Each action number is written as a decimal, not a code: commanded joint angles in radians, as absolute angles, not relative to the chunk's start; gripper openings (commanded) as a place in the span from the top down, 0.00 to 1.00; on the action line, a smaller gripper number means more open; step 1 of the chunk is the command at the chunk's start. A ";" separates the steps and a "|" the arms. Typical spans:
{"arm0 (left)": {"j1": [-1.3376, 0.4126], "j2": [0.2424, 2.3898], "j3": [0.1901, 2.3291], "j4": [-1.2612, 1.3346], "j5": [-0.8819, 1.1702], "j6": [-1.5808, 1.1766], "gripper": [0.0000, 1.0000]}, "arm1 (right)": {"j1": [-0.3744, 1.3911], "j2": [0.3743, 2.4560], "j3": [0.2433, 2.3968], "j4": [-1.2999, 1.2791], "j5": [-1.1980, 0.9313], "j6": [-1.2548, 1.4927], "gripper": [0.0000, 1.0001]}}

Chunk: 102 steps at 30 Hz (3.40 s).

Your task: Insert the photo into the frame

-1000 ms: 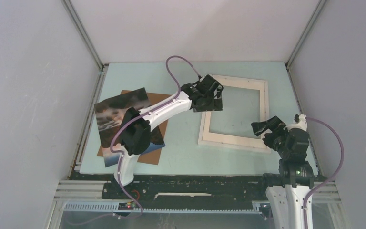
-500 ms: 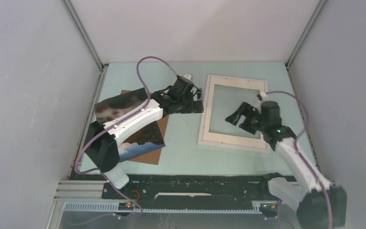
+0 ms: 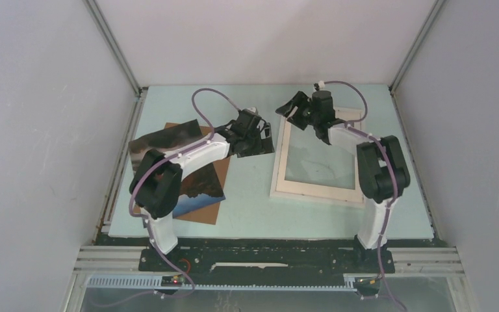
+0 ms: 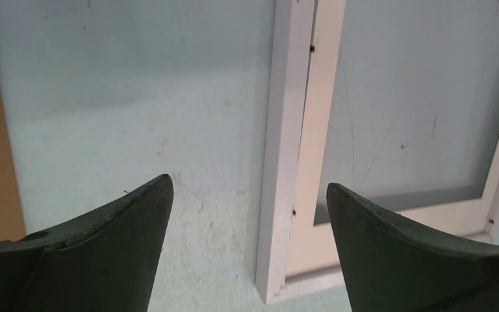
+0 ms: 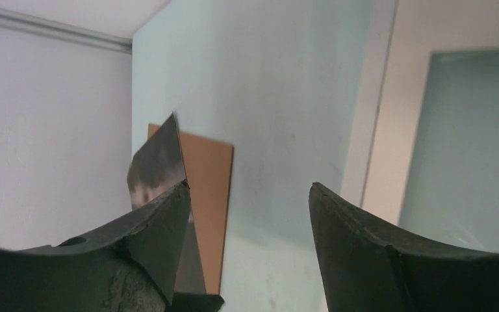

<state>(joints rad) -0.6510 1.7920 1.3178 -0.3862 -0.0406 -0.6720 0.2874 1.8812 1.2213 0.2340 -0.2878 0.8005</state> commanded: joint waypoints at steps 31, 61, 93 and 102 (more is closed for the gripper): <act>-0.605 1.897 1.276 -0.074 -0.084 -0.568 0.05 | 0.286 2.150 1.505 -0.049 -0.103 0.819 0.25; -0.609 1.538 1.080 -0.282 -0.030 -0.606 0.00 | 0.307 1.919 1.291 0.192 -0.475 0.653 0.20; 0.119 1.084 0.494 -0.417 -0.119 -0.994 0.00 | 0.825 1.987 1.120 0.196 -0.427 0.831 0.24; 0.134 1.107 0.381 -0.287 -0.019 -1.035 0.00 | 0.823 2.063 1.129 0.299 -0.522 0.959 0.25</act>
<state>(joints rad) 0.1272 1.0779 0.4580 -0.3313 -0.0990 -0.9958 0.8246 2.0239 1.1149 0.2520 -0.4755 0.8703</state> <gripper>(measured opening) 0.996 0.758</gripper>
